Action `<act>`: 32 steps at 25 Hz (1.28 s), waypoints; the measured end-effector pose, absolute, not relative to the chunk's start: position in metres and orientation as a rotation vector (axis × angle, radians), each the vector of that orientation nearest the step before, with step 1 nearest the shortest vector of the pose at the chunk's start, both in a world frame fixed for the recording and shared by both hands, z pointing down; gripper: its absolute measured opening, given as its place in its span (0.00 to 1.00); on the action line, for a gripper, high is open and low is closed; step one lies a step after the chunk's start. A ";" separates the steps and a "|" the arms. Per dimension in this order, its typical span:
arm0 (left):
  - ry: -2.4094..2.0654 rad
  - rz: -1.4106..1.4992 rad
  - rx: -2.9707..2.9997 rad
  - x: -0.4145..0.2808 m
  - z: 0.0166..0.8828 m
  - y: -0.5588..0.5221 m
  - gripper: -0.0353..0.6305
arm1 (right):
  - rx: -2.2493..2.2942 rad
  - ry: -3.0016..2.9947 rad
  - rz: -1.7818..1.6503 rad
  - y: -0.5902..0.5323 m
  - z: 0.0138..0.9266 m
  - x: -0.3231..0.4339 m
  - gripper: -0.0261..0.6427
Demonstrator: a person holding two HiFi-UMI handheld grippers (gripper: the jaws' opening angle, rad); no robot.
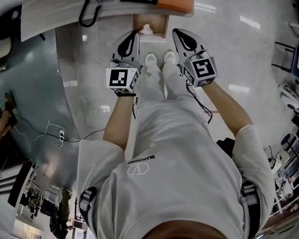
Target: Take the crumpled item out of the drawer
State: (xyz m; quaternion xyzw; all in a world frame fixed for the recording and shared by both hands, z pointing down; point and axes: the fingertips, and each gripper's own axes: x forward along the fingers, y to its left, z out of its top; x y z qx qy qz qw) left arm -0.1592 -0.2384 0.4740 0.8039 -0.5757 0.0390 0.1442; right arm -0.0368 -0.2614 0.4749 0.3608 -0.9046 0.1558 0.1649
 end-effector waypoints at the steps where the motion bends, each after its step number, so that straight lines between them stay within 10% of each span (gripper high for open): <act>1: -1.658 0.122 2.306 -0.158 0.481 -0.239 0.06 | 1.010 -2.576 0.460 -0.262 0.483 -0.040 0.04; 32: -1.456 0.359 2.092 -0.105 0.740 -0.269 0.36 | 0.955 -2.421 0.742 -0.276 0.713 -0.039 0.04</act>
